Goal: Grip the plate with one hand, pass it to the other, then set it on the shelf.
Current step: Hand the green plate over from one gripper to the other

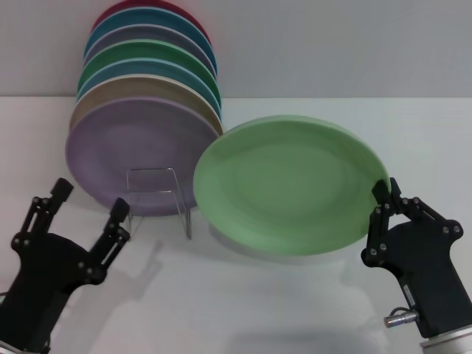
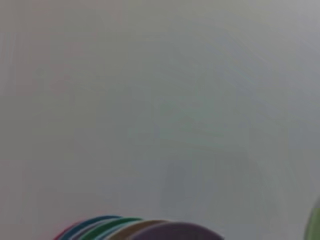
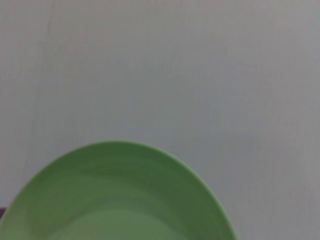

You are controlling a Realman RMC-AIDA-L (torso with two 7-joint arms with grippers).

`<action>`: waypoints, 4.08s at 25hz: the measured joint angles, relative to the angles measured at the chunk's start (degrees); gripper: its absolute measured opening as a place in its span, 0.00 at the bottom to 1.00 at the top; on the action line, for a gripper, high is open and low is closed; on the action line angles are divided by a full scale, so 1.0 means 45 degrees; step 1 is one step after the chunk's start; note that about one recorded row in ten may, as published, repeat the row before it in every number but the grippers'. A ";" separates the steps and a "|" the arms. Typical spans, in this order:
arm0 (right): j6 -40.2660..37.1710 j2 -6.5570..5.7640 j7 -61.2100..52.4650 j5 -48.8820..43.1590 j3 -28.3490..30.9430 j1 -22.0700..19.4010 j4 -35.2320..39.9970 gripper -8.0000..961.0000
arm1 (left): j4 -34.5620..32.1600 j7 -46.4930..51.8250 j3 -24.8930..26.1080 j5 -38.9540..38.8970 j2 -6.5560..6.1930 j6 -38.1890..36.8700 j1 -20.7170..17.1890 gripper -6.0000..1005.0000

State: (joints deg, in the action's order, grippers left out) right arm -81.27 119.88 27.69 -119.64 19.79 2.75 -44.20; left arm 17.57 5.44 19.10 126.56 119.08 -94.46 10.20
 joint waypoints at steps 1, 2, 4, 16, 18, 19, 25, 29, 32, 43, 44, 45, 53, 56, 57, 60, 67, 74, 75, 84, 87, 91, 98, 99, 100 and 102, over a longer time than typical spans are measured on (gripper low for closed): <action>-0.0067 0.0000 0.0240 0.0366 -0.0207 0.0029 -0.0104 0.06 | 0.0047 -0.0198 -0.0083 0.0001 0.0000 0.0101 0.0010 0.78; -0.0118 0.0000 0.0578 0.0726 -0.0406 0.0054 -0.0239 0.06 | 0.0060 -0.0316 -0.0143 -0.0002 -0.0001 0.0172 0.0013 0.78; -0.0172 -0.0001 0.1305 0.1271 -0.0740 0.0094 -0.0568 0.07 | 0.0082 -0.0426 -0.0230 0.0002 0.0000 0.0356 0.0037 0.78; -0.0060 -0.0011 0.5382 0.2448 -0.1808 0.0392 -0.1751 0.07 | 0.0039 -0.0442 -0.0285 0.0001 -0.0035 0.1237 0.0476 0.77; -0.0106 -0.0009 0.5527 0.2451 -0.1899 0.0393 -0.1761 0.08 | 0.0060 -0.0444 -0.0302 0.0001 -0.0037 0.1299 0.0502 0.77; -0.0116 -0.0006 0.5587 0.2453 -0.1912 0.0389 -0.1767 0.08 | 0.0066 -0.0445 -0.0311 0.0001 -0.0037 0.1302 0.0507 0.77; -0.0089 0.0004 0.5979 0.2563 -0.2006 0.0363 -0.1831 0.08 | 0.0081 -0.0490 -0.0477 0.0002 -0.0024 0.1311 0.0556 0.77; -0.0061 0.0003 0.6500 0.2771 -0.2103 0.0389 -0.2012 0.08 | 0.0156 -0.0836 -0.0620 0.0002 -0.0005 0.1324 0.0595 0.77; -0.0007 0.0001 0.6659 0.2778 -0.2178 0.0430 -0.2108 0.08 | 0.0201 -0.1056 -0.0803 0.0003 0.0000 0.1327 0.0616 0.77; 0.0183 0.0000 0.6750 0.2781 -0.2394 0.0663 -0.2196 0.09 | 0.0202 -0.1106 -0.1126 0.0021 0.0002 0.1531 0.0787 0.77; 0.0192 -0.0001 0.6751 0.2781 -0.2425 0.0676 -0.2204 0.09 | 0.0367 -0.1109 -0.1205 0.0024 0.0002 0.2007 0.1014 0.77; 0.0194 -0.0001 0.6752 0.2780 -0.2466 0.0691 -0.2215 0.09 | 0.0367 -0.1109 -0.1205 0.0024 0.0002 0.2007 0.1014 0.77; 0.0327 0.0000 0.6757 0.2781 -0.2547 0.0728 -0.2229 0.10 | 0.0528 -0.0962 -0.1059 -0.0062 -0.0029 0.2568 0.1423 0.77; 0.0344 0.0000 0.6757 0.2781 -0.2563 0.0736 -0.2228 0.10 | 0.0503 -0.0957 -0.0994 -0.0068 -0.0040 0.2575 0.1472 0.77; 0.0348 0.0000 0.6758 0.2781 -0.2568 0.0736 -0.2228 0.10 | 0.0503 -0.0957 -0.0994 -0.0068 -0.0040 0.2575 0.1472 0.77; 0.0396 -0.0001 0.6757 0.2781 -0.2581 0.0749 -0.2228 0.10 | 0.0442 -0.0954 -0.0982 -0.0075 -0.0035 0.2643 0.1539 0.76; 0.0488 -0.0012 0.6757 0.2780 -0.2583 0.0851 -0.2228 0.11 | 0.0438 -0.0935 -0.0981 -0.0078 -0.0035 0.2768 0.1597 0.64; 0.0488 -0.0030 0.6757 0.2780 -0.2583 0.0853 -0.2228 0.11 | 0.0459 -0.0935 -0.0982 -0.0078 -0.0038 0.2769 0.1600 0.46; 0.0488 -0.0036 0.6758 0.2780 -0.2583 0.0853 -0.2228 0.11 | 0.0443 -0.0935 -0.0982 -0.0078 -0.0038 0.2769 0.1602 0.41; 0.0484 -0.0040 0.6757 0.2780 -0.2582 0.0854 -0.2204 0.12 | 0.0410 -0.0951 -0.0982 -0.0087 -0.0039 0.2769 0.1637 0.23; 0.0482 -0.0040 0.6758 0.2780 -0.2581 0.0876 -0.2191 0.12 | 0.0410 -0.0954 -0.0982 -0.0088 -0.0038 0.2769 0.1641 0.16; 0.0481 -0.0040 0.6758 0.2780 -0.2572 0.0891 -0.2192 0.12 | 0.0412 -0.0956 -0.0982 -0.0087 -0.0038 0.2767 0.1654 0.14; 0.0485 -0.0038 0.6757 0.2776 -0.2571 0.0892 -0.2176 0.13 | 0.0414 -0.0954 -0.0834 -0.0052 -0.0034 0.2765 0.1646 0.10; 0.0482 -0.0036 0.6757 0.2771 -0.2578 0.0886 -0.2172 0.13 | 0.0420 -0.0954 -0.0802 -0.0052 -0.0033 0.2765 0.1637 0.10; 0.0451 -0.0036 0.6758 0.2773 -0.2579 0.0874 -0.2166 0.13 | 0.0399 -0.0952 -0.0738 -0.0069 -0.0036 0.2774 0.1616 0.10; 0.0412 -0.0036 0.6757 0.2773 -0.2581 0.0852 -0.2156 0.13 | 0.0398 -0.0951 -0.0696 -0.0072 -0.0037 0.2790 0.1596 0.09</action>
State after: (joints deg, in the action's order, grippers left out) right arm -79.42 119.72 58.10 -107.17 8.18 6.59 -53.90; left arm 19.36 1.16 15.97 126.24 118.92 -81.90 17.38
